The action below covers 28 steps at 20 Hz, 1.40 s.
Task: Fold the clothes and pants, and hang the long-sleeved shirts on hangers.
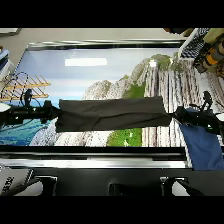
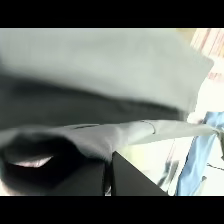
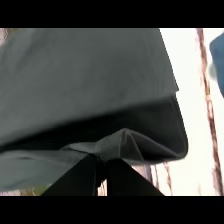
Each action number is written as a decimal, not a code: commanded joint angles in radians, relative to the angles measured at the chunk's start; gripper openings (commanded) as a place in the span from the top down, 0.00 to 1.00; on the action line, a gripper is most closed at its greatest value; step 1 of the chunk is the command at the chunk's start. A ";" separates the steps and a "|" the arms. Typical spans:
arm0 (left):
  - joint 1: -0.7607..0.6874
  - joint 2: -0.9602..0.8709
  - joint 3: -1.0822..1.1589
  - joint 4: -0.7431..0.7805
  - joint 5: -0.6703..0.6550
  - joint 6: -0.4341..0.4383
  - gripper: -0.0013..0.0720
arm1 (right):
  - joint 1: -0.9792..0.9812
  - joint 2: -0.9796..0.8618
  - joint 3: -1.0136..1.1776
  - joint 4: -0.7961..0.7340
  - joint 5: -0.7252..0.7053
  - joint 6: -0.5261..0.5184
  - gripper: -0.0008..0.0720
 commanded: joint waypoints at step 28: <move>-0.056 -0.356 0.439 0.086 -0.046 0.021 0.53 | 0.017 -0.663 0.710 -0.165 0.340 0.092 0.13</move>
